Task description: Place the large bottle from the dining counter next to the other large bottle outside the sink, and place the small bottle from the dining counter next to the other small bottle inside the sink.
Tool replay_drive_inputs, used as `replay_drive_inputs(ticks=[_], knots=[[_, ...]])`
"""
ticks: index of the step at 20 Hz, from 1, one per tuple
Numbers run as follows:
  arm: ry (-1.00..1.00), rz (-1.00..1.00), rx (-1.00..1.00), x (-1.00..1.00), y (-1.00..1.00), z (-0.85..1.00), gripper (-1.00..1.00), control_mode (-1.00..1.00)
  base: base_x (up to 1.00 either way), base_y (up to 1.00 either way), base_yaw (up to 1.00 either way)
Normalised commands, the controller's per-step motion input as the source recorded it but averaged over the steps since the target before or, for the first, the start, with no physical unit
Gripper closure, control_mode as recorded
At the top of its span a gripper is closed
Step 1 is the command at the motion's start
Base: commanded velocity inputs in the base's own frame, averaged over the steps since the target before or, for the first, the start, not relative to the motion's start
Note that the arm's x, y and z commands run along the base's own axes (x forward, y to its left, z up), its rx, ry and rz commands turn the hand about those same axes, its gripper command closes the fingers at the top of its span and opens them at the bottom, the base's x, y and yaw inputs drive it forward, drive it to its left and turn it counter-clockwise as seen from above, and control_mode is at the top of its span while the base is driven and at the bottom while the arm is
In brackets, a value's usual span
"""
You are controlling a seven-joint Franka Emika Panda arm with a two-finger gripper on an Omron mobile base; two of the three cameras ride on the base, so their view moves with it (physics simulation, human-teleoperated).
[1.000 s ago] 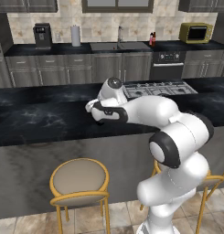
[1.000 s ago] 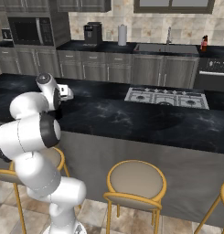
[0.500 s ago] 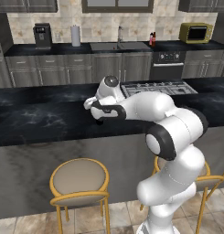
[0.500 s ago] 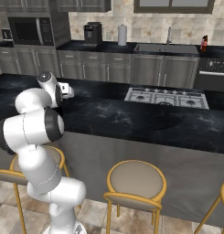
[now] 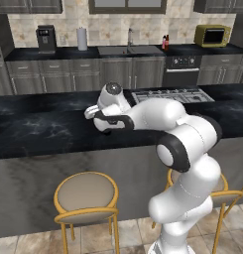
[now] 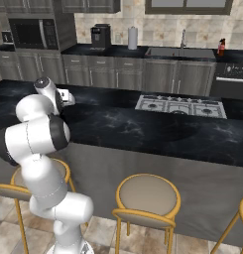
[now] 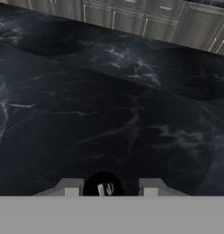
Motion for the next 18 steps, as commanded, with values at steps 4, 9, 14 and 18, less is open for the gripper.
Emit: replay_drive_inputs(ticks=[4,9,14,18], knots=[[0.00,0.00,0.00,0.00,0.04,0.00,1.00,-1.00,0.00,0.00,0.00],[-0.02,0.00,0.00,0.00,0.00,0.01,1.00,-1.00,0.00,0.00,0.00],[-0.08,0.00,0.00,-0.13,0.00,0.30,1.00,-1.00,0.00,0.00,0.00],[-0.07,0.00,0.00,-0.27,0.00,0.30,1.00,-1.00,0.00,0.00,0.00]])
